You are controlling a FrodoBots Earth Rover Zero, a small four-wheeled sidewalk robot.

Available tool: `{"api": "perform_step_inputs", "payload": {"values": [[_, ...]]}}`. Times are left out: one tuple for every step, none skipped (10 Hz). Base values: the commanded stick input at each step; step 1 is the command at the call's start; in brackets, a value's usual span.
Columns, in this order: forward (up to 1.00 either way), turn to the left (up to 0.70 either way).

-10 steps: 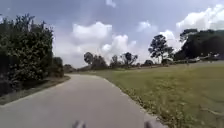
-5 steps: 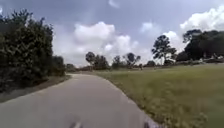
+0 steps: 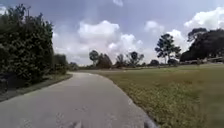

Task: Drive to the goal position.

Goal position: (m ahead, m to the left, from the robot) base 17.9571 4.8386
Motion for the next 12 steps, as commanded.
{"api": "perform_step_inputs", "payload": {"values": [[0.85,0.08],[0.85,0.0],[0.85,0.0],[0.85,0.0],[0.85,0.0],[0.85,0.0],[0.85,0.0],[0.85,0.0],[0.85,0.07],[0.85,0.29],[0.85,0.09],[0.85,0.0]]}}
